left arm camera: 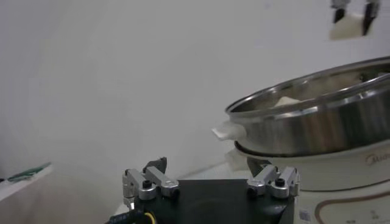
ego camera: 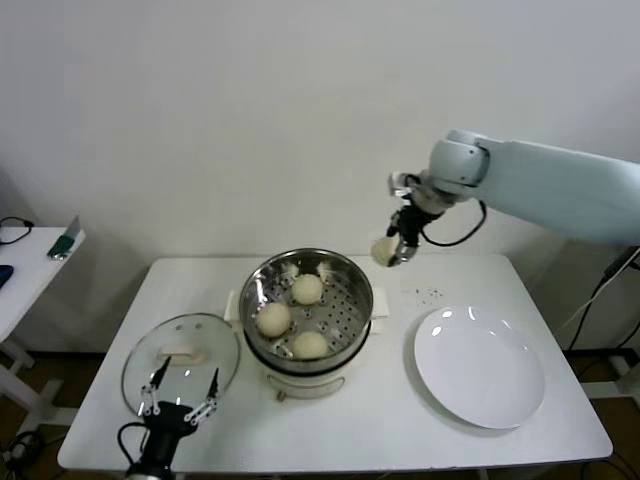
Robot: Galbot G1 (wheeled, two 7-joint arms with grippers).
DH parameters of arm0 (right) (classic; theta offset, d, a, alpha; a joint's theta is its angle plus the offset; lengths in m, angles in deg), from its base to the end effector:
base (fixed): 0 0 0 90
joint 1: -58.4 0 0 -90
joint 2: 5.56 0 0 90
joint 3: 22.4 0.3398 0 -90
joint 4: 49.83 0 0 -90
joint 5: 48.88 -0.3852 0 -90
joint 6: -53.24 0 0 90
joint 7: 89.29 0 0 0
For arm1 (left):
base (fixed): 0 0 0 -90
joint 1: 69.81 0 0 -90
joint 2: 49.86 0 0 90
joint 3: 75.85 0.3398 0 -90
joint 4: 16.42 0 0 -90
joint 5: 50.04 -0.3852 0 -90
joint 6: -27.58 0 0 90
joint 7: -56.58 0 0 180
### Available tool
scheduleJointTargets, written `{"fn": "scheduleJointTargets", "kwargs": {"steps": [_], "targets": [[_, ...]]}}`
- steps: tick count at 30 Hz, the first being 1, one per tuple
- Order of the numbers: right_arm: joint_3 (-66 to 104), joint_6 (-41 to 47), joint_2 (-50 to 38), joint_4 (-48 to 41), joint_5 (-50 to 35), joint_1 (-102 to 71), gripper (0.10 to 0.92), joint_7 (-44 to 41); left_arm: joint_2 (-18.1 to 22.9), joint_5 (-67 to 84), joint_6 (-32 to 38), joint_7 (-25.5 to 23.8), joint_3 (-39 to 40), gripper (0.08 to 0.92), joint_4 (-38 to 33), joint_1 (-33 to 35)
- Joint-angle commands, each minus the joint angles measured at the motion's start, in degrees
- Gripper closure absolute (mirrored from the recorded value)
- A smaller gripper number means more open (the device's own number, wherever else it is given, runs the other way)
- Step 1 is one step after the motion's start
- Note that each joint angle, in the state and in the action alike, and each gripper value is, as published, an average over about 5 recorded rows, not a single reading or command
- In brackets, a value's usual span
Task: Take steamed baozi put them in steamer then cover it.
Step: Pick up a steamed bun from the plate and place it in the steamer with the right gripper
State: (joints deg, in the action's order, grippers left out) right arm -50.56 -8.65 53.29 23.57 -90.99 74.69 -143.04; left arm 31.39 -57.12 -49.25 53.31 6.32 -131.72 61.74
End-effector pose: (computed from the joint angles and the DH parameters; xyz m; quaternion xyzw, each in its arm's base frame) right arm 0.5800 0.0458 -0.0120 0.5018 -0.5965 0.4987 0.3791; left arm 0.1481 0.0735 -0.3530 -0.0402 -0.9858 -0.1606 0.0277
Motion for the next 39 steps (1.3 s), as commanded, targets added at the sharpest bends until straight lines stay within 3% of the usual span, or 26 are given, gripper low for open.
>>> {"fn": "scheduleJointTargets", "kwargs": {"steps": [1, 28, 35, 39], "targets": [[-7.1, 3.1, 13.8, 0.4, -12.1, 5.5, 0.381, 2.9, -0.8, 0.6, 0.7, -0.1, 0.2, 0.177, 0.0, 0.6], [-11.2, 5.4, 18.3, -1.6, -7.4, -6.8, 0.364, 7.9, -2.6, 2.7, 1.3, -0.2, -1.0, 0.177, 2.2, 0.1], [-9.7, 5.4, 17.2, -1.4, -6.6, -5.6, 0.228, 6.7, -2.6, 2.5, 1.2, -0.2, -1.0, 0.177, 2.1, 0.0], [-8.7, 4.7, 15.9, -1.0, -6.3, -3.6, 0.204, 5.1, -2.5, 2.4, 1.2, -0.2, -1.0, 0.177, 2.3, 0.0]]}}
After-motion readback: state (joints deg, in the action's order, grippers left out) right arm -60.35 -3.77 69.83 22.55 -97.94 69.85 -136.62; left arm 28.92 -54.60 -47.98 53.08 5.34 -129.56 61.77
